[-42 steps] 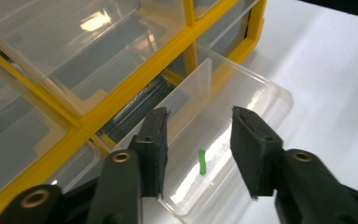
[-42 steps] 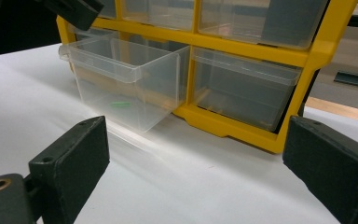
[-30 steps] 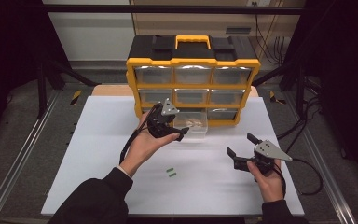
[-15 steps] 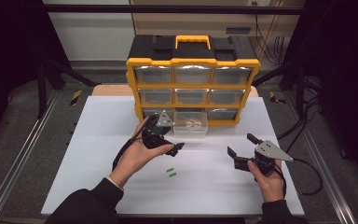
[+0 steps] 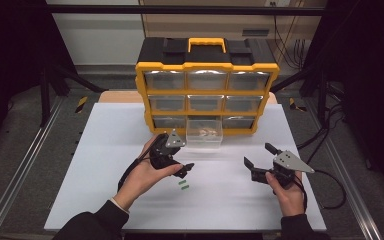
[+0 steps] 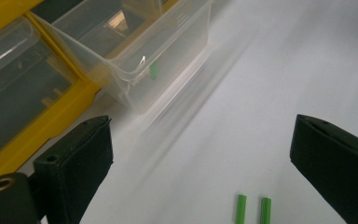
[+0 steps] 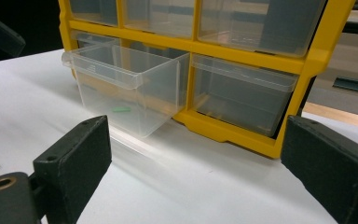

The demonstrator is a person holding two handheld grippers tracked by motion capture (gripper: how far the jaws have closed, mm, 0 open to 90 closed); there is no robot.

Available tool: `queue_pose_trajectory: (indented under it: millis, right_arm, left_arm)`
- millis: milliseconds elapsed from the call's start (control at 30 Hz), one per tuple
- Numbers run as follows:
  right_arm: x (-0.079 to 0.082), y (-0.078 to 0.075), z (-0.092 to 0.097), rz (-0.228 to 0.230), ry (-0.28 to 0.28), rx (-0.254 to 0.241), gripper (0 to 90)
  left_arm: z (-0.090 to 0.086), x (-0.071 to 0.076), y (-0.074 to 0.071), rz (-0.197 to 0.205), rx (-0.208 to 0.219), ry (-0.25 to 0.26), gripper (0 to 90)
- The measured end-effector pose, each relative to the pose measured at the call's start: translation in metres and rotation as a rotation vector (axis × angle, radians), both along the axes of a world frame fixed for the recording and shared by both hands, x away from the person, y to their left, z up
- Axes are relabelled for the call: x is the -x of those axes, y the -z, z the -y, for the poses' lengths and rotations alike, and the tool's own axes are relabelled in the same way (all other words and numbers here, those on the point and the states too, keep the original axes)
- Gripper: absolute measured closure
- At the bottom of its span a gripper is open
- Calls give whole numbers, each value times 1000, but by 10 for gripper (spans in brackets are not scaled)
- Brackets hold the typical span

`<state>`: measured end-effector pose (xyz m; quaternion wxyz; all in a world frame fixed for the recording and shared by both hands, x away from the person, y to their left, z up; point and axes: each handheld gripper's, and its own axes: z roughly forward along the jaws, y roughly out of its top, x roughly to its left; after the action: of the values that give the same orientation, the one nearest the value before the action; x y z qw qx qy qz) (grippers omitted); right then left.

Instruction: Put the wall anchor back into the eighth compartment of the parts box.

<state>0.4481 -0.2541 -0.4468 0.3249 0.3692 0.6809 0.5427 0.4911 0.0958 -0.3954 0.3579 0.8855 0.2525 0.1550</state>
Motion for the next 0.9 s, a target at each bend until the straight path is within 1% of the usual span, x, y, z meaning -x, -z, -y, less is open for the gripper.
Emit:
queue_pose_trajectory:
  millis: [100, 200, 233, 267, 300, 400, 500, 600, 633, 667, 733, 867, 900]
  right_arm:
    - [0, 0, 1, -1, 4, -2, 86]
    - [0, 0, 1, 0, 4, 0, 87]
    - [0, 0, 1, -3, 3, -2, 87]
    - [0, 0, 1, -3, 3, -1, 87]
    - [0, 0, 1, 2, 5, 3, 87]
    - [0, 0, 1, 3, 7, -1, 88]
    - [0, 0, 1, 7, 7, 3, 88]
    - [0, -1, 1, 8, 4, 3, 88]
    - [0, -1, 1, 8, 3, 2, 88]
    - [0, -1, 1, 9, 3, 2, 88]
    - [0, 0, 0, 7, 1, 1, 88]
    - [0, -1, 0, 11, 1, 4, 89]
    - [0, -1, 0, 10, 2, 4, 89]
  left_arm:
    - [0, 2, 5, -9, -20, 5, 52]
    - [-1, 3, 8, -14, -21, 3, 52]
    - [-1, 4, 9, -22, -28, 4, 52]
    - [-1, 5, 10, -25, -24, 0, 53]
    - [-1, 5, 10, -27, -31, 1, 52]
    - [-1, 7, 10, -29, -28, 6, 52]
    - [0, 8, 10, -26, -48, 17, 52]
    - [1, 10, 11, -38, -50, 16, 53]
    - [1, 10, 11, -41, -57, 21, 54]
    - [1, 11, 12, -42, -49, 18, 54]
    - [2, 11, 14, -51, -57, 22, 54]
    - [3, 12, 17, -56, -58, 23, 55]
    - [2, 12, 17, -59, -72, 28, 55]
